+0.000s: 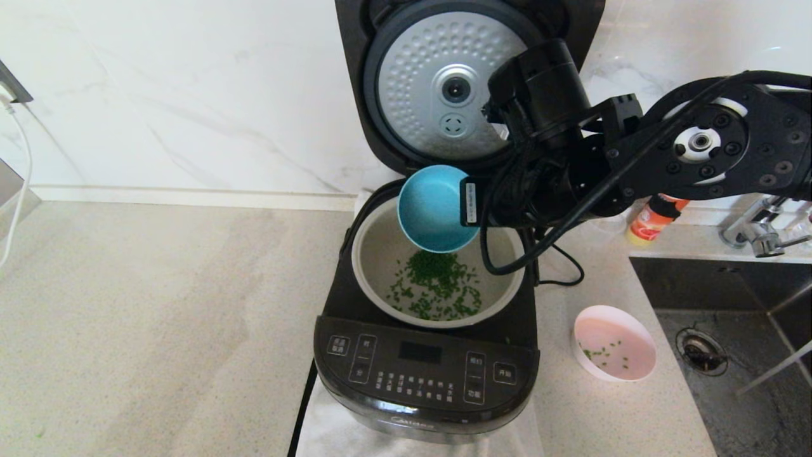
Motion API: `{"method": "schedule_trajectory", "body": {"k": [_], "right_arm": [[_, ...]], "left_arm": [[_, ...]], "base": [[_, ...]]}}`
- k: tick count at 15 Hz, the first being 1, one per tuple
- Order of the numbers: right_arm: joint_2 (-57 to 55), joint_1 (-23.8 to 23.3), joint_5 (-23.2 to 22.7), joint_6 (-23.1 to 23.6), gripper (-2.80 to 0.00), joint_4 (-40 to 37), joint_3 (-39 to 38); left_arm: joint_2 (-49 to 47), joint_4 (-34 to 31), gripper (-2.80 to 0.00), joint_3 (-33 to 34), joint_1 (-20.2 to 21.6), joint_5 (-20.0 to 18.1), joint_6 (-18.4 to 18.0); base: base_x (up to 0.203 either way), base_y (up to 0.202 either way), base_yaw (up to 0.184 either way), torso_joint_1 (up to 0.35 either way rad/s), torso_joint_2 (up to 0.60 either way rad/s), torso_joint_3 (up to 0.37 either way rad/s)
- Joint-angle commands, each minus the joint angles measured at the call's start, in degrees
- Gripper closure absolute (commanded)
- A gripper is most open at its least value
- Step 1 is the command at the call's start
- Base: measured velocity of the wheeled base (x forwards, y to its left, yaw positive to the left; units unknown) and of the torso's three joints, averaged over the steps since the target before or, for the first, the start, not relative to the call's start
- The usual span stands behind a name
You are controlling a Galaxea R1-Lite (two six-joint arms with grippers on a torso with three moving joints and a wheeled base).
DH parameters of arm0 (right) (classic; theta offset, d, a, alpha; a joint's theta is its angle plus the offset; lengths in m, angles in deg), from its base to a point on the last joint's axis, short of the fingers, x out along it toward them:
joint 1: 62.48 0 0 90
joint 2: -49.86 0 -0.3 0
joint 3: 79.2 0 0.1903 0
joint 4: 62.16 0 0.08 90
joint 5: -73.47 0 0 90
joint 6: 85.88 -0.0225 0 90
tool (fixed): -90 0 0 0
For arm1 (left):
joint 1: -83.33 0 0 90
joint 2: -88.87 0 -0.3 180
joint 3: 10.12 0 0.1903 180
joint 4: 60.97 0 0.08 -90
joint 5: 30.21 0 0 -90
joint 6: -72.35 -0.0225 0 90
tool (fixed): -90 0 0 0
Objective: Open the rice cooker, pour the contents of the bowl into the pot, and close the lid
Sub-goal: Pour the water from the bowl into the rice cooker
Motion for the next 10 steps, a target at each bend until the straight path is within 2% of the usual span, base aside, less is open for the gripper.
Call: {"method": "schedule_trajectory", "body": {"k": [1, 8, 10], "right_arm": [[-0.73, 0.87, 5.32, 0.09, 0.0, 2.9, -0.05], [-1.12, 2.55, 13.21, 0.11, 0.0, 9.27, -0.12], [-1.21, 3.24, 15.41, 1.37, 0.0, 11.71, -0.14]], "left_arm": [[0.01, 0.02, 0.0, 0.53, -0.01, 0.02, -0.02], [0.01, 0.02, 0.0, 0.53, -0.01, 0.02, -0.02], [0.01, 0.02, 0.0, 0.53, -0.01, 0.02, -0.02]], "base": [[0.0, 0.0, 0.0, 0.0, 0.0, 0.0], [0.0, 0.0, 0.0, 0.0, 0.0, 0.0], [0.0, 0.0, 0.0, 0.0, 0.0, 0.0]]}}
